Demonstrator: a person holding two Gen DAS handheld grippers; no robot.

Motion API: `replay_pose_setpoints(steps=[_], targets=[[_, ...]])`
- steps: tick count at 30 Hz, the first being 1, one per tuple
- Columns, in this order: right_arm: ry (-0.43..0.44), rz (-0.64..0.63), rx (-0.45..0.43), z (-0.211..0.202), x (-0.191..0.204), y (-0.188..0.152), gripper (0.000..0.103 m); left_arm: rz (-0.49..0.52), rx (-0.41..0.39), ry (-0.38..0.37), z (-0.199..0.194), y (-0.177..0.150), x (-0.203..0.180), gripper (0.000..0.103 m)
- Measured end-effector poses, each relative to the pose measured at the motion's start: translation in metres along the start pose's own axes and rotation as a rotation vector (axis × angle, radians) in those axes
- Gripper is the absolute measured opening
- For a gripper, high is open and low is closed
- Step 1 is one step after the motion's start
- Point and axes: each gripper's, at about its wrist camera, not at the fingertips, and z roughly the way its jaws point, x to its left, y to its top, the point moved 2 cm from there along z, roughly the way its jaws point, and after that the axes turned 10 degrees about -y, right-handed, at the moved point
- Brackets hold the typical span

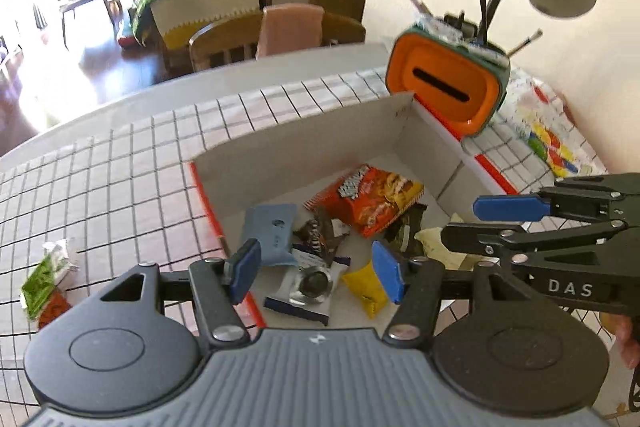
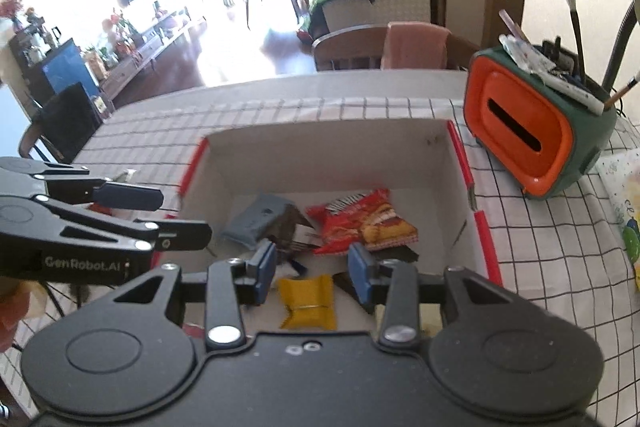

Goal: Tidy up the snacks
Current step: 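Move both tools back toward the green bar and brown bag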

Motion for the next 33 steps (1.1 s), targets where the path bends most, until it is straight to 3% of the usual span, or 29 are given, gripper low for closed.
replay_pose_setpoints(steps=[13,16,20,33], targets=[[0.053,0.016,-0.057,-0.026,0.039,-0.006,0.046,-0.012,-0.140,0.063,-0.072,-0.042,0.039,0.072],[0.056,0.003,-0.067,-0.026,0.054,-0.009,0.054,-0.021,-0.157,0.084,-0.088,-0.055,0.055,0.076],[0.077,0.002,-0.087,-0.027,0.074,-0.014,0.084,-0.067,-0.163,0.106,-0.105,-0.072,0.084,0.077],[0.124,-0.035,-0.091,-0.020,0.147,-0.007,0.103,-0.136,-0.201,0.160,-0.148,-0.115,0.164,0.088]])
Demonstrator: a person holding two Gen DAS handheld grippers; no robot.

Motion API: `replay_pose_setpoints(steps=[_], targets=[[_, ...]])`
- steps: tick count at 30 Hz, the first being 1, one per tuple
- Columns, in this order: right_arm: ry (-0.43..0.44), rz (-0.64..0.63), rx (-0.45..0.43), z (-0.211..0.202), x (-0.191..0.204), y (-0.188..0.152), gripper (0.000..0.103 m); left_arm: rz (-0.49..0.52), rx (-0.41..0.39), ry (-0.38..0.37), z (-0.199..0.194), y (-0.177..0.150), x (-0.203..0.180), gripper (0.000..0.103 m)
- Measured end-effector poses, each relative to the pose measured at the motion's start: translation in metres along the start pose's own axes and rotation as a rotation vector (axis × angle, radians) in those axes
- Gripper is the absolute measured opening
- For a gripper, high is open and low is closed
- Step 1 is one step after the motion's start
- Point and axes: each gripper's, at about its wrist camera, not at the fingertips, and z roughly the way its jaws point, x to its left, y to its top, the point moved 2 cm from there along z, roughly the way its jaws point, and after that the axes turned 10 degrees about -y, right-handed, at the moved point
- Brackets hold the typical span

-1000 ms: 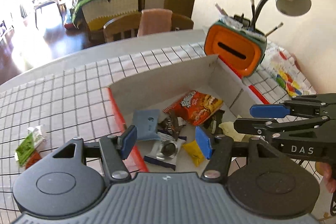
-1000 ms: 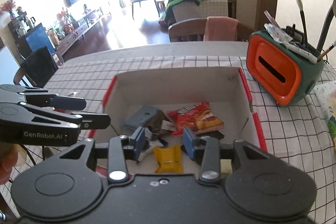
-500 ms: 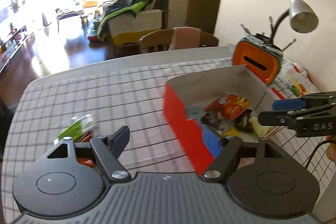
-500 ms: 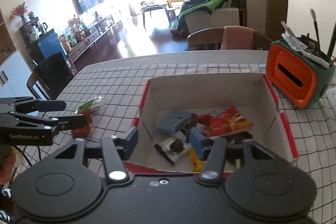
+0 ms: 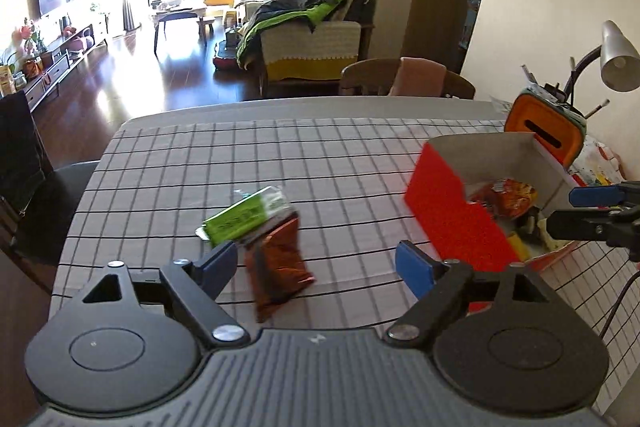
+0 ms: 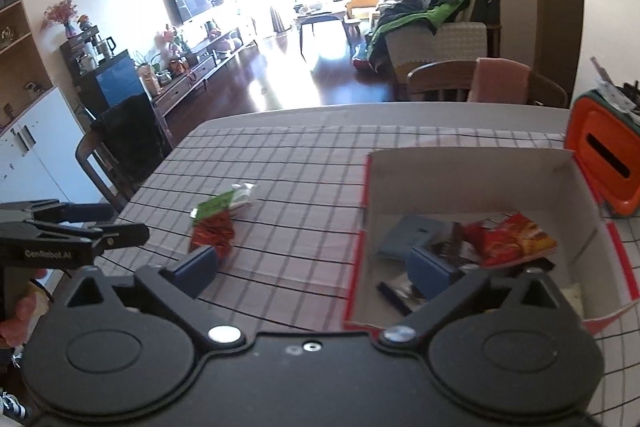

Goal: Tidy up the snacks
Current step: 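Move both tools back toward the green bar and brown bag, then grasp the green biscuit bar with the right tool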

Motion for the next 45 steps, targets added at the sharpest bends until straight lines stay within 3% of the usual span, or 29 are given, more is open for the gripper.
replay_pose_setpoints(steps=[6,16,23,30,36,45], targets=[[0.024,-0.020,0.010,0.011,0.030,0.001,0.103,0.002,-0.011,-0.037,-0.002,-0.005,0.029,0.097],[0.012,-0.100,0.044,0.044,0.058,0.024,0.103,0.004,0.039,-0.127,0.019,-0.006,0.054,0.097],[0.022,-0.161,0.086,0.082,0.059,0.048,0.103,-0.066,0.049,-0.119,0.039,-0.006,0.066,0.097],[0.098,-0.379,0.116,0.137,0.092,0.071,0.103,-0.107,0.022,-0.046,0.047,-0.008,0.074,0.097],[0.248,-0.574,0.170,0.187,0.141,0.086,0.102,-0.156,-0.011,-0.044,0.042,-0.010,0.083,0.097],[0.350,-0.873,0.295,0.252,0.208,0.074,0.098,-0.204,-0.018,0.022,0.050,-0.014,0.103,0.097]])
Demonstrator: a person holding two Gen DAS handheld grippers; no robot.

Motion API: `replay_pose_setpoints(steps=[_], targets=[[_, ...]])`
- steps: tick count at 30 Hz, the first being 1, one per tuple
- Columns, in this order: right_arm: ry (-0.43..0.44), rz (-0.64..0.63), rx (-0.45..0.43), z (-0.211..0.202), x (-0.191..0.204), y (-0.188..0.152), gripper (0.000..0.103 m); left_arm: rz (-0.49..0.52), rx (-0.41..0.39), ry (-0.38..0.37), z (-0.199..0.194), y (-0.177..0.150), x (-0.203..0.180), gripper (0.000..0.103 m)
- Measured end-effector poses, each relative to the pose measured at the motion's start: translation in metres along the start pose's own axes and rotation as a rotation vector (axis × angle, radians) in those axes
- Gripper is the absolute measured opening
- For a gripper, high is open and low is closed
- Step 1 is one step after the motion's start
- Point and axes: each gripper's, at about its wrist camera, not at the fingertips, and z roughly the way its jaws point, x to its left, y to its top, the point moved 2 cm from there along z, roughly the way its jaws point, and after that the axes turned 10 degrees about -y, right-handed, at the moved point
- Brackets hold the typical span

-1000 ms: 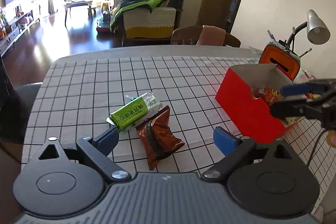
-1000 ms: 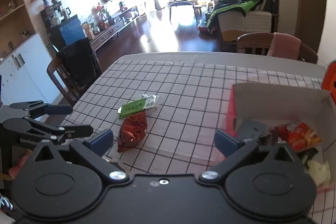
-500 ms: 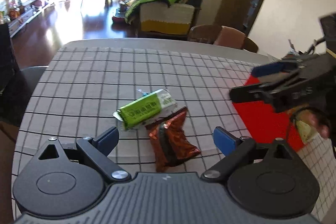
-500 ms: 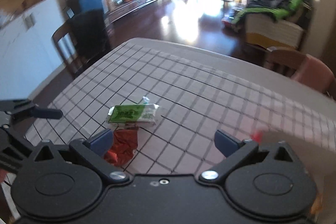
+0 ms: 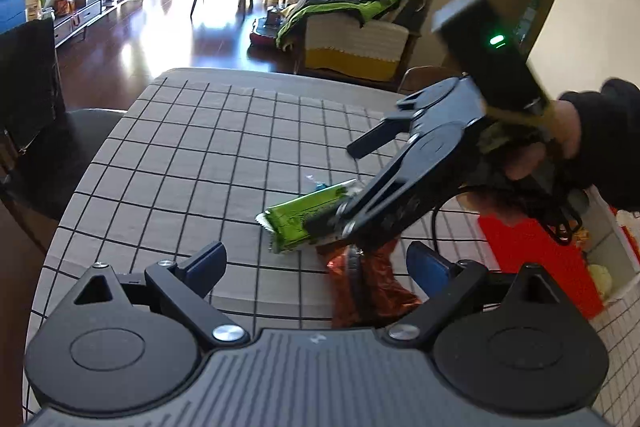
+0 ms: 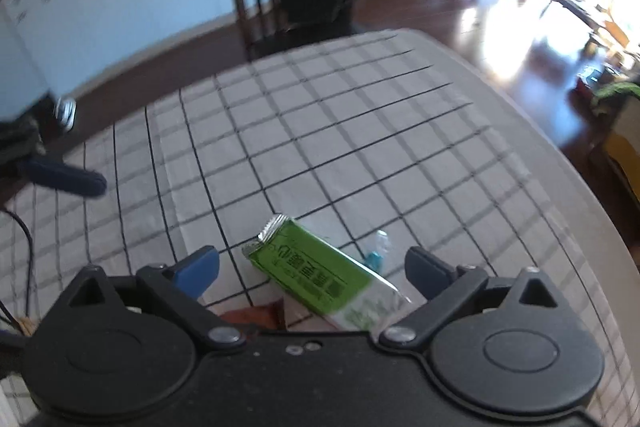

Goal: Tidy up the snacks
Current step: 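Grasp the green biscuit bar with the right tool, then grasp the small teal-wrapped candy with left tool while right tool holds the green bar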

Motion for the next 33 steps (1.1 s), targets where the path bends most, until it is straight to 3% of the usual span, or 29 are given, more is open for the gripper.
replay_pose_setpoints(steps=[9,16,20,29,33], targets=[[-0.013,-0.185,0.086,0.037,0.020,0.002,0.080,0.022,0.003,0.039,0.014,0.001,0.007,0.097],[-0.014,-0.222,0.068,0.039,0.024,-0.003,0.065,-0.008,0.044,-0.009,0.024,0.008,0.021,0.097],[-0.016,-0.181,0.056,0.036,0.020,-0.004,0.044,-0.016,0.064,-0.021,0.028,0.011,0.027,0.097],[-0.022,-0.005,-0.023,0.018,-0.001,-0.005,0.042,-0.054,0.069,-0.068,0.028,0.024,0.038,0.097],[-0.071,0.119,-0.060,-0.002,-0.023,-0.011,0.042,-0.052,0.066,-0.075,0.033,0.032,0.037,0.097]])
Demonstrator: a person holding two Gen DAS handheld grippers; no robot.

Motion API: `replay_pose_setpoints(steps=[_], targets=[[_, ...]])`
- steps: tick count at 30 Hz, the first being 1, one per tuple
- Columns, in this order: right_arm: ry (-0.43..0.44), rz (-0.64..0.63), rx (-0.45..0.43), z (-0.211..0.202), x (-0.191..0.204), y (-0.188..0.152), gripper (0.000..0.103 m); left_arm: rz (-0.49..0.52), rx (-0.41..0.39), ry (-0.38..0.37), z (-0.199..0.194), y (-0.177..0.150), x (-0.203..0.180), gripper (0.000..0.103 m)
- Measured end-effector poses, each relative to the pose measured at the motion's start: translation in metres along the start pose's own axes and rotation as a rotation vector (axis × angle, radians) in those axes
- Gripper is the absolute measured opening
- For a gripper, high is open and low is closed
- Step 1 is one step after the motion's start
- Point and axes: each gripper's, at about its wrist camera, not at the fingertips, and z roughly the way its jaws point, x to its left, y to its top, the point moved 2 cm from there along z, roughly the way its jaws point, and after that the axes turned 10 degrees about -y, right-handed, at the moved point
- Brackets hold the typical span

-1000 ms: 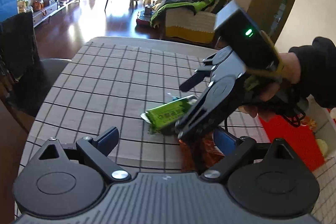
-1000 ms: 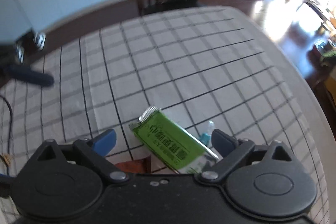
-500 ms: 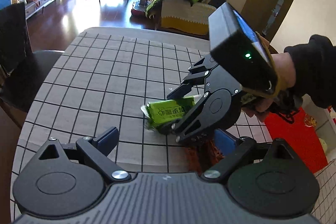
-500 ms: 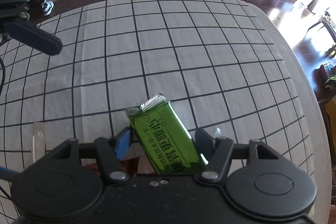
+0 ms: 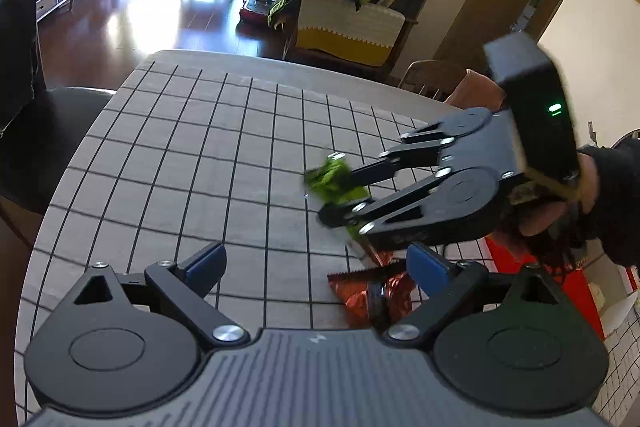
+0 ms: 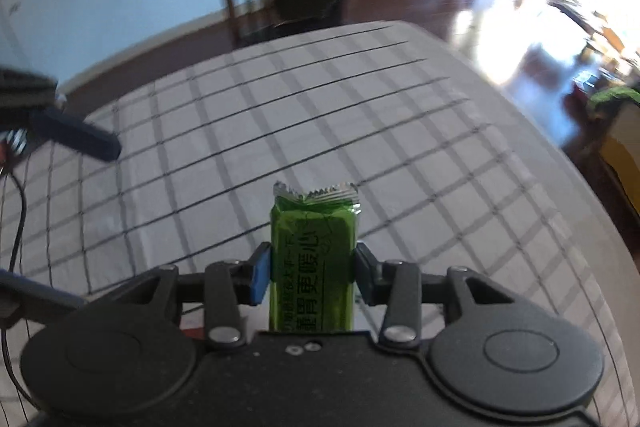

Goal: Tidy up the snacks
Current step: 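Grasp the small teal-wrapped candy with left tool while right tool holds the green bar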

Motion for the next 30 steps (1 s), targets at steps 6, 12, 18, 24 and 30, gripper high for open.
replay_pose_setpoints(steps=[6,12,18,24,30], targets=[[-0.100,0.172,-0.013,-0.024,-0.048,-0.020,0.042,0.030,0.041,0.065,0.029,0.021,-0.009,0.097],[-0.156,0.313,-0.018,-0.043,-0.080,-0.047,0.042,-0.051,0.141,0.076,0.078,0.046,-0.010,0.097],[-0.190,0.384,-0.048,-0.058,-0.089,-0.069,0.042,-0.067,0.227,0.172,0.120,0.057,-0.024,0.079],[-0.209,0.450,-0.082,-0.070,-0.098,-0.081,0.042,-0.121,0.301,0.255,0.148,0.056,-0.023,0.054],[-0.209,0.496,-0.124,-0.090,-0.101,-0.095,0.042,-0.120,0.327,0.295,0.161,0.052,-0.025,0.039]])
